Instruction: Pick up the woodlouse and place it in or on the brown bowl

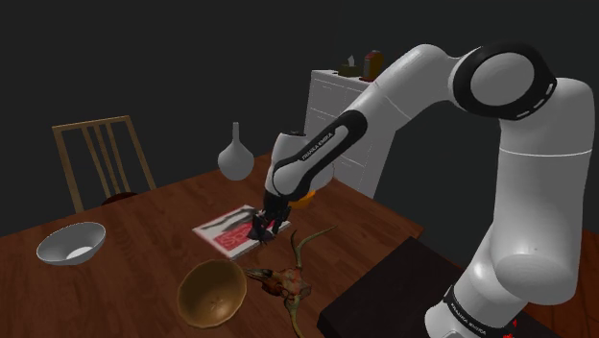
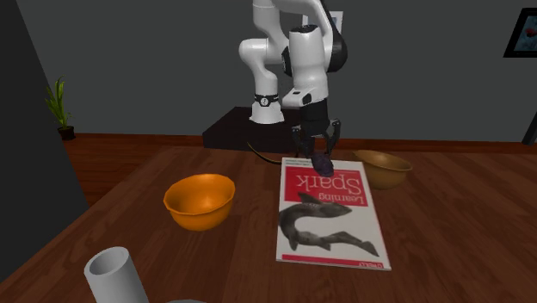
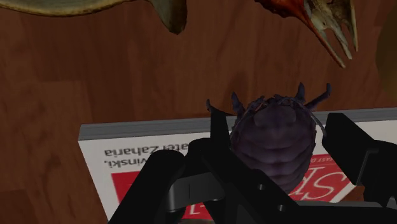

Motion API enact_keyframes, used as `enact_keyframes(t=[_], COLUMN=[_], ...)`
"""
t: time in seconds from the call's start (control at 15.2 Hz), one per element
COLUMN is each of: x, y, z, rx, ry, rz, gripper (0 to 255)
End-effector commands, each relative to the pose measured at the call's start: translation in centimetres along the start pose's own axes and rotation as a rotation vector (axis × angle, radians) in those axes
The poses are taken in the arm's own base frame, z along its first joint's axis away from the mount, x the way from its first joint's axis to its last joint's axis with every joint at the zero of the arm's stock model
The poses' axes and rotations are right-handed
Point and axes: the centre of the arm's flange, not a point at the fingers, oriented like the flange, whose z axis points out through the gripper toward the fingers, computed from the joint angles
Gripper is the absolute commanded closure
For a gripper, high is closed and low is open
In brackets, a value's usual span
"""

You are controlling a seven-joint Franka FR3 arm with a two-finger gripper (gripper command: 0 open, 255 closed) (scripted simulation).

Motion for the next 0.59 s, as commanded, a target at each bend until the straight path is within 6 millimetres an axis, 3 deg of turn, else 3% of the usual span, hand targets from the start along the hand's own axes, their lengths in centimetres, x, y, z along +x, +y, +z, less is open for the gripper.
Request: enact_keyframes(t=[0.0, 0.53], x=[0.0, 0.1], y=[-0.2, -1.0], z=[-1.1, -5.3], rx=[0.0, 0.0], ry=[0.001, 0.001], rz=[-0.002, -0.002], gripper=[255, 255])
